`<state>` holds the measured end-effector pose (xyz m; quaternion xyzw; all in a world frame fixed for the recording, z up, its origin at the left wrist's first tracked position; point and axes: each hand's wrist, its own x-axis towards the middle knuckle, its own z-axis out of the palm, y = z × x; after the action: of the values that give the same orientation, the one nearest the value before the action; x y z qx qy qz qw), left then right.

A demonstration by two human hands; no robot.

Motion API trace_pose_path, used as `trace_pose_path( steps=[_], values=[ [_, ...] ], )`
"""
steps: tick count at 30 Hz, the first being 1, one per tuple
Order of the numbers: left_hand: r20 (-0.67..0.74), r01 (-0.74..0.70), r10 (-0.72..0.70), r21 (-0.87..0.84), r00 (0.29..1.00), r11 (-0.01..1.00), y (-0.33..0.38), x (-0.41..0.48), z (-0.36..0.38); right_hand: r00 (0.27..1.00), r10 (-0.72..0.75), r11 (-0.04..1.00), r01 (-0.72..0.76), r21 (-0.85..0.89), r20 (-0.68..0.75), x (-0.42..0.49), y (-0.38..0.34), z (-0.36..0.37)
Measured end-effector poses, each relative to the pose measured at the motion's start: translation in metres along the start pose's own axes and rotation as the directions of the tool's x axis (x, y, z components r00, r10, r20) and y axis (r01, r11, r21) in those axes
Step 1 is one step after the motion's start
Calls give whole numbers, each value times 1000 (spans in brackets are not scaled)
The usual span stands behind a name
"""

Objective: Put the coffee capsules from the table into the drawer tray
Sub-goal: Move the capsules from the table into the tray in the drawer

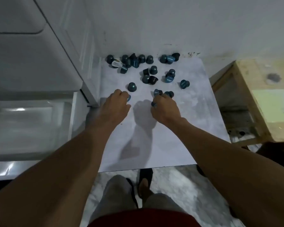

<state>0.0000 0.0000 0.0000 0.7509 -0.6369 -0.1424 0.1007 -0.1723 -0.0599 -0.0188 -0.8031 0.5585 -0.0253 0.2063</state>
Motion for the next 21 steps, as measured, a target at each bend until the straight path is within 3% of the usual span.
trace_pose_path(
  steps=[9,21],
  values=[
    [101,-145,135,100,986,984,-23,35,9,997,21,999,-24,-40,-78,17,4,19],
    [256,-172,149,70,955,983,-35,60,19,990,87,995,-83,47,-112,13,0,27]
  ],
)
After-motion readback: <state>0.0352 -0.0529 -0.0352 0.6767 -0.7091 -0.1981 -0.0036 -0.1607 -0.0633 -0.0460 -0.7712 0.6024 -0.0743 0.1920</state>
